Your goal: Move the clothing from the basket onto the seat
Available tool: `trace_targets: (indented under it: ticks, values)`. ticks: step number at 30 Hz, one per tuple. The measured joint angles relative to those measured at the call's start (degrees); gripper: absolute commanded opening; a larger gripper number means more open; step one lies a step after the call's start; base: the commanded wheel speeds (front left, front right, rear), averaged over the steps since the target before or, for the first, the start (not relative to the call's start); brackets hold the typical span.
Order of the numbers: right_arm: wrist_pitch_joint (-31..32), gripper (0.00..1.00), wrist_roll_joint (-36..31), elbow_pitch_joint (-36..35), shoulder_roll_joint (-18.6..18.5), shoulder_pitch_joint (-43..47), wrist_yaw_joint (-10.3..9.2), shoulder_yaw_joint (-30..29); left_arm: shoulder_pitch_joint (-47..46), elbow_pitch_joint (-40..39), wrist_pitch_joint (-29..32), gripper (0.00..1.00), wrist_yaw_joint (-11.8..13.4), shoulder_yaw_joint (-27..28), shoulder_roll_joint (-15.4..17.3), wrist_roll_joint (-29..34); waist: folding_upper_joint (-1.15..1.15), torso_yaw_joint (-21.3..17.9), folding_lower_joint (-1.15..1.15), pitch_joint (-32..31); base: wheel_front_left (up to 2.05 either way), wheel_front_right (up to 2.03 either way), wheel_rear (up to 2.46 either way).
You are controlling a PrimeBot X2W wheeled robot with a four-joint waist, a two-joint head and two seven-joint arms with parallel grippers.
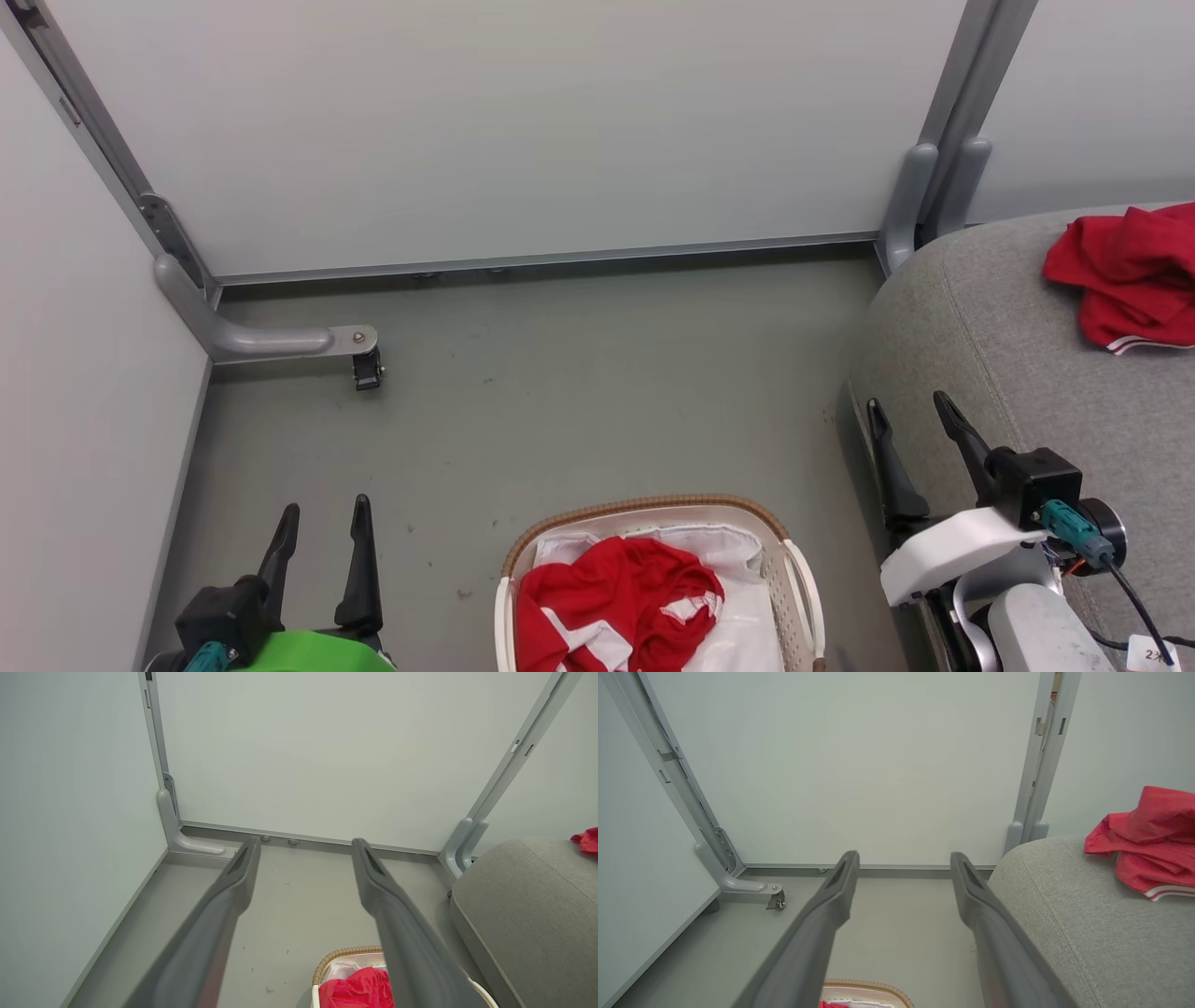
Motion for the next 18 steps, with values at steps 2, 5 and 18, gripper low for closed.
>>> trace_targets:
  ticks: [2,5,18]
  values:
    - [0.0,1.0,0.0,0.01,0.0,0.0,0.0,-0.02,-0.02,0.02,0.0,1.0,0.0,-0.05,0.05,0.01,0.0,-0.04,0.0,0.19,0.0,0.0,0.0]
    - [0.0,1.0,-0.02,-0.03,0.0,-0.01,0.0,-0.05,-0.13,0.27,0.0,1.0,0.0,-0.36,0.16,0.01,0.0,-0.12,0.0,0.6,0.0,0.0,0.0]
    - [0.0,1.0,-4.22,-2.2,0.0,-4.91,0.0,-3.19,-10.14,3.23,-0.08,1.0,0.0,-6.04,1.34,2.44,0.0,-0.84,0.0,6.92,0.0,0.0,0.0]
